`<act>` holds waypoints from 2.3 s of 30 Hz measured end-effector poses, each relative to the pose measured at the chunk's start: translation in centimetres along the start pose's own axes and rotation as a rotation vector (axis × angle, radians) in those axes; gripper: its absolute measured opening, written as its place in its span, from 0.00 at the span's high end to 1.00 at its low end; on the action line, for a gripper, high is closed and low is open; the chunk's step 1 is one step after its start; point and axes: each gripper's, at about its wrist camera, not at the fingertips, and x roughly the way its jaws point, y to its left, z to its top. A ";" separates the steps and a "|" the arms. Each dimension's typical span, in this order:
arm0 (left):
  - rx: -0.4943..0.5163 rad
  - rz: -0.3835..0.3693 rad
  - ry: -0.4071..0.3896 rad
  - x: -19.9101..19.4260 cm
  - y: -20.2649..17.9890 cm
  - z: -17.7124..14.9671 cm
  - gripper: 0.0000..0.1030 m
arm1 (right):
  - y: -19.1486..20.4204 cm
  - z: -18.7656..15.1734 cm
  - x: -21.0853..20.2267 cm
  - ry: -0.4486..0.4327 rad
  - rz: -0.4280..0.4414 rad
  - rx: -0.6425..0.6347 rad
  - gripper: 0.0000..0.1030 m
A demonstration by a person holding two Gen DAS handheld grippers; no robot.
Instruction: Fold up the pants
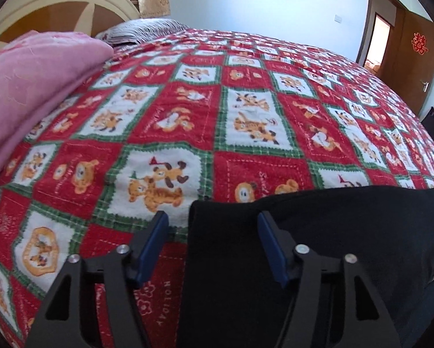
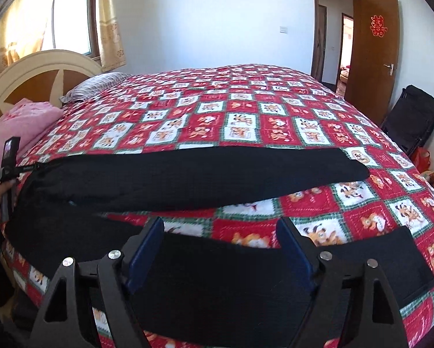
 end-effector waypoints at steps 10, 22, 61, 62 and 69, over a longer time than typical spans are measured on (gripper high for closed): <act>0.045 -0.050 0.013 0.5 -0.4 0.9 0.48 | -8.6 4.6 4.0 0.055 -0.091 0.118 0.39; 0.082 -0.043 0.034 1.1 -1.1 1.0 0.42 | -23.0 9.9 11.8 0.153 -0.172 0.297 0.39; 0.053 -0.220 -0.110 -2.0 -0.4 1.0 0.86 | -22.4 12.3 11.5 -0.008 -0.060 0.106 0.90; 0.039 -0.240 -0.131 -2.4 -0.1 1.0 0.86 | -22.5 12.2 10.8 -0.026 -0.055 0.109 0.90; 0.031 -0.275 -0.182 -4.3 0.3 0.8 0.86 | -22.5 10.2 6.2 -0.124 -0.025 0.119 0.90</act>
